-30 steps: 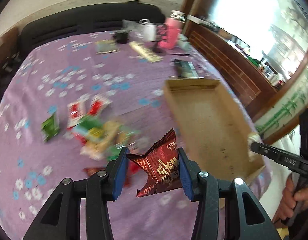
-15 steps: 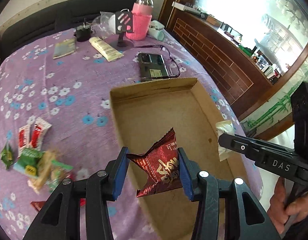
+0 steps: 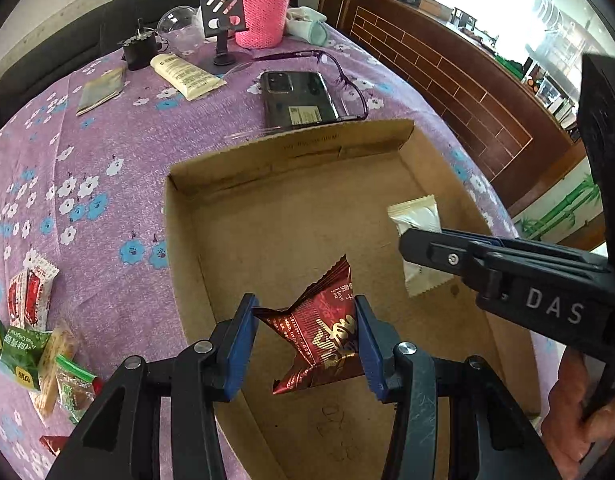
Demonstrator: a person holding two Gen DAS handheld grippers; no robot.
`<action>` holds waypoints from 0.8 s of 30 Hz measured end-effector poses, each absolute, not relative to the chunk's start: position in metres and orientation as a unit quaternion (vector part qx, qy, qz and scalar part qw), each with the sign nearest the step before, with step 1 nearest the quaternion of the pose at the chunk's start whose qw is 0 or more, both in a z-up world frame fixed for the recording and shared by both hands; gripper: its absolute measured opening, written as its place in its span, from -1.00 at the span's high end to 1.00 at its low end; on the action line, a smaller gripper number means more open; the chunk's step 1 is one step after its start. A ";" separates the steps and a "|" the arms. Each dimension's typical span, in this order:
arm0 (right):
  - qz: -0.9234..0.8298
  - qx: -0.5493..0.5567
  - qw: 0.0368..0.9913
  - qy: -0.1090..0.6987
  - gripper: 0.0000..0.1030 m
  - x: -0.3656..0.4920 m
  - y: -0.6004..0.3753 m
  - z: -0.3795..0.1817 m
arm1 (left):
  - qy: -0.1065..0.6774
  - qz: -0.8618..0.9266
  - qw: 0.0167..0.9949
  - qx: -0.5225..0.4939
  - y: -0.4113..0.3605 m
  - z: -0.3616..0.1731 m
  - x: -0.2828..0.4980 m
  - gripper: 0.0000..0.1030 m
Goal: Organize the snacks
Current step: 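Lower both held snacks into the cardboard tray and open both grippers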
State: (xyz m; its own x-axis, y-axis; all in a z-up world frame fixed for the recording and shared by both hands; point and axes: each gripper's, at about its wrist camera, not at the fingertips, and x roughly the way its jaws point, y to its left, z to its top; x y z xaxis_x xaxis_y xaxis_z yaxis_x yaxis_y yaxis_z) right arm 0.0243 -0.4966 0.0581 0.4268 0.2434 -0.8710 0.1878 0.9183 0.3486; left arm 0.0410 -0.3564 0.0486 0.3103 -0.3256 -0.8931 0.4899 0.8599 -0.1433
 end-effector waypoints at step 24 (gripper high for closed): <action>0.003 0.196 0.813 0.548 0.65 0.029 -0.492 0.038 | 0.536 -0.259 0.799 0.085 -0.362 0.037 0.043 0.02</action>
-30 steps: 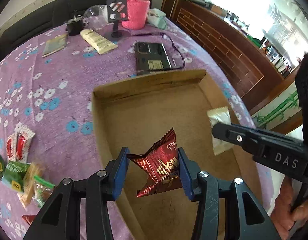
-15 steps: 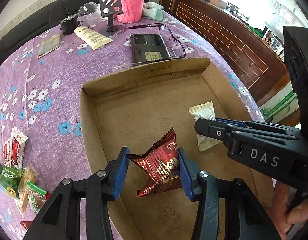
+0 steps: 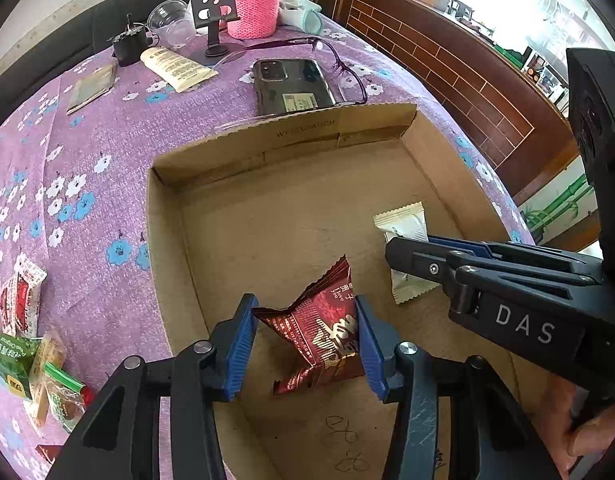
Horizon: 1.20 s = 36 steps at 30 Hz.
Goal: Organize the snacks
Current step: 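Lower both held snacks into the cardboard tray and open both grippers, then withdraw both grippers from the tray back toward the snack pile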
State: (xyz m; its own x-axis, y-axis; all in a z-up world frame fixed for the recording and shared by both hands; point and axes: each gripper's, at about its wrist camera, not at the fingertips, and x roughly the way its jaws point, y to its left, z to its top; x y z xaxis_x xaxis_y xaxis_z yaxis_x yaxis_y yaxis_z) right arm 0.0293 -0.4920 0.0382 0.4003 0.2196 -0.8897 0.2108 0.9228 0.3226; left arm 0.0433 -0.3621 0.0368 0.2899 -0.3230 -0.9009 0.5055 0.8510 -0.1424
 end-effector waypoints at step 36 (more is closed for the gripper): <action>0.003 0.251 0.853 0.457 0.50 -0.026 -0.449 0.132 | 0.483 -0.309 0.818 0.042 -0.285 0.112 0.010 -0.39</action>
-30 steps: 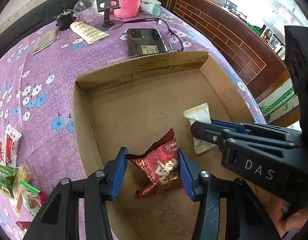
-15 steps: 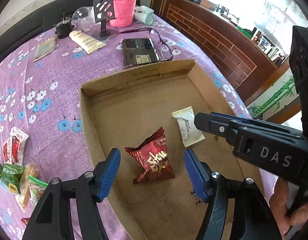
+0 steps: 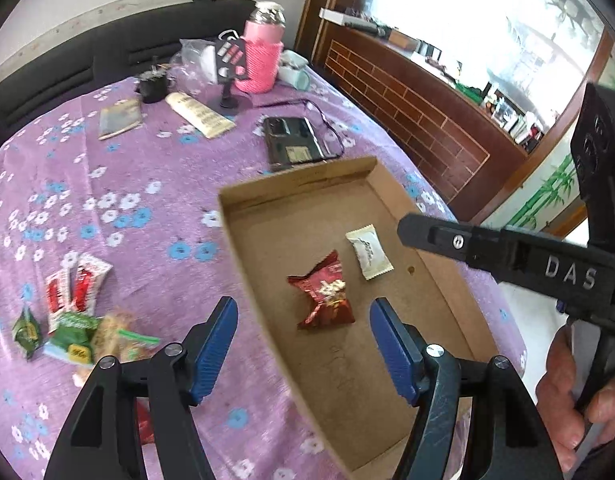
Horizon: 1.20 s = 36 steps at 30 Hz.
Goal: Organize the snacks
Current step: 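Withdraw both grippers from the tray back toward the snack pile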
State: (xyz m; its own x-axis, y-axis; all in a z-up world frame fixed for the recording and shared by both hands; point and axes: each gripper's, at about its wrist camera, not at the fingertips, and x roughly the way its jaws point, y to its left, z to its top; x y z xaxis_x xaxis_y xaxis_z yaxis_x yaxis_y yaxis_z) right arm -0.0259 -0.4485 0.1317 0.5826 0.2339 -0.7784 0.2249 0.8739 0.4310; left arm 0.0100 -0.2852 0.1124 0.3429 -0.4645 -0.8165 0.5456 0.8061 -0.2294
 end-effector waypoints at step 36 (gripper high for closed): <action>0.103 0.174 0.816 0.542 0.45 -0.040 -0.307 0.088 | 0.490 -0.210 0.845 0.027 -0.120 0.062 -0.011 -0.44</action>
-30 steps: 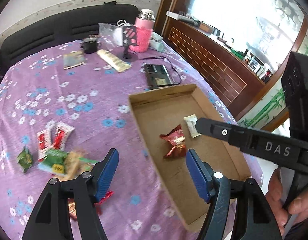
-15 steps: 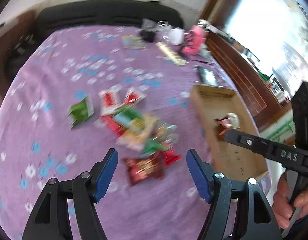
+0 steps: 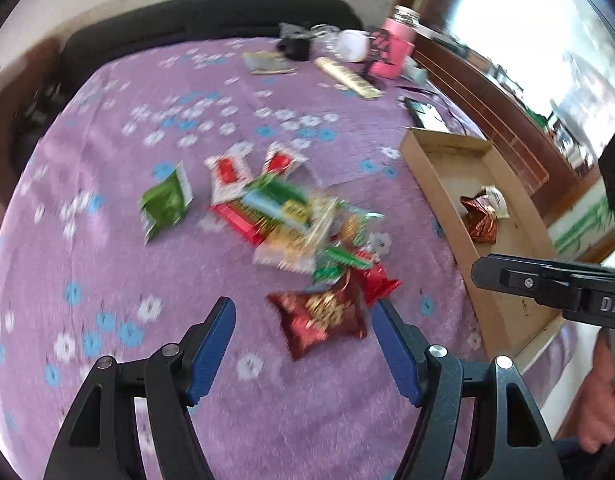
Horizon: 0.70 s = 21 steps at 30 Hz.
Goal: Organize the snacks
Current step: 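Withdraw both grippers from the tray back toward the snack pile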
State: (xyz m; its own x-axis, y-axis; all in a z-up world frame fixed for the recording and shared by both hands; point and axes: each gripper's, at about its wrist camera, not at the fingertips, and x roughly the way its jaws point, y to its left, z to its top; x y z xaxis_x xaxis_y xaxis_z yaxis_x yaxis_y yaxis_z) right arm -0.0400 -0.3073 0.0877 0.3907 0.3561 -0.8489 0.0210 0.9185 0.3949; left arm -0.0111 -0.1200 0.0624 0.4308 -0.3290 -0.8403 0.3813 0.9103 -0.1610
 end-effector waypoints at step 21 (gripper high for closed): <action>0.093 0.180 0.815 0.543 0.43 -0.044 -0.324 0.086 | 0.517 -0.275 0.808 0.060 -0.133 0.052 -0.020 -0.44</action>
